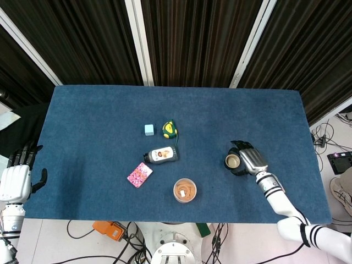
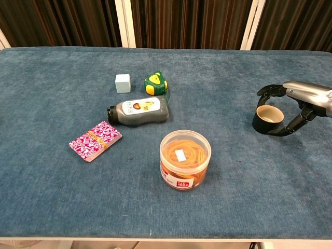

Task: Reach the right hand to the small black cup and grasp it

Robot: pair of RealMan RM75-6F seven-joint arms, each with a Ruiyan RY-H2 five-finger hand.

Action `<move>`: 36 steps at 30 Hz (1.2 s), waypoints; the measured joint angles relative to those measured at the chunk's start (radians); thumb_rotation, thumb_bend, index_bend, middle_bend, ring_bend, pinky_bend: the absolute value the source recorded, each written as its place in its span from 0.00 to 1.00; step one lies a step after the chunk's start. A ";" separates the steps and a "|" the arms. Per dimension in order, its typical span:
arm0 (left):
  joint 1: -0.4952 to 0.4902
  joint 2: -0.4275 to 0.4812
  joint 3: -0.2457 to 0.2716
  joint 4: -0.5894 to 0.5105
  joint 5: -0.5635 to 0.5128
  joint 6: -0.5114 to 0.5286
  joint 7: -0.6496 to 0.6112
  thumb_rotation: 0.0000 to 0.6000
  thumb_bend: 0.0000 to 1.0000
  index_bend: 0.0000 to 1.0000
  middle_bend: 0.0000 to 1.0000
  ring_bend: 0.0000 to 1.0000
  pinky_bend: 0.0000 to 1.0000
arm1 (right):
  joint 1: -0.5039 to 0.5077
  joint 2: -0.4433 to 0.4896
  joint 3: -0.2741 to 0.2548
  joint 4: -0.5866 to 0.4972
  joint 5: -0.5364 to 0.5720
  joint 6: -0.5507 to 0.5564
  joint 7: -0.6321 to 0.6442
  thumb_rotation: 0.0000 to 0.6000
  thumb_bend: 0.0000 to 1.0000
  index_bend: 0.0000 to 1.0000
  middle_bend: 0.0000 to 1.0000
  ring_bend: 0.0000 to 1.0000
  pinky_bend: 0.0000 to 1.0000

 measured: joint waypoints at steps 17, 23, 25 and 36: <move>0.000 0.001 -0.001 -0.003 -0.005 -0.002 -0.002 1.00 0.46 0.14 0.04 0.12 0.10 | -0.001 0.031 0.015 -0.048 0.004 0.051 -0.011 1.00 0.45 0.52 0.17 0.15 0.14; 0.001 0.002 -0.003 -0.003 -0.009 -0.002 -0.004 1.00 0.46 0.14 0.04 0.12 0.10 | 0.004 0.070 0.057 -0.117 -0.023 0.123 0.002 1.00 0.45 0.53 0.17 0.17 0.15; 0.001 0.003 -0.003 -0.002 -0.009 -0.003 -0.006 1.00 0.46 0.14 0.04 0.12 0.10 | 0.009 0.087 0.078 -0.149 -0.034 0.151 0.004 1.00 0.45 0.54 0.17 0.17 0.15; 0.008 0.010 -0.013 -0.001 -0.028 0.003 -0.031 1.00 0.46 0.14 0.04 0.12 0.10 | 0.048 0.159 0.157 -0.297 -0.050 0.221 -0.029 1.00 0.45 0.55 0.17 0.18 0.15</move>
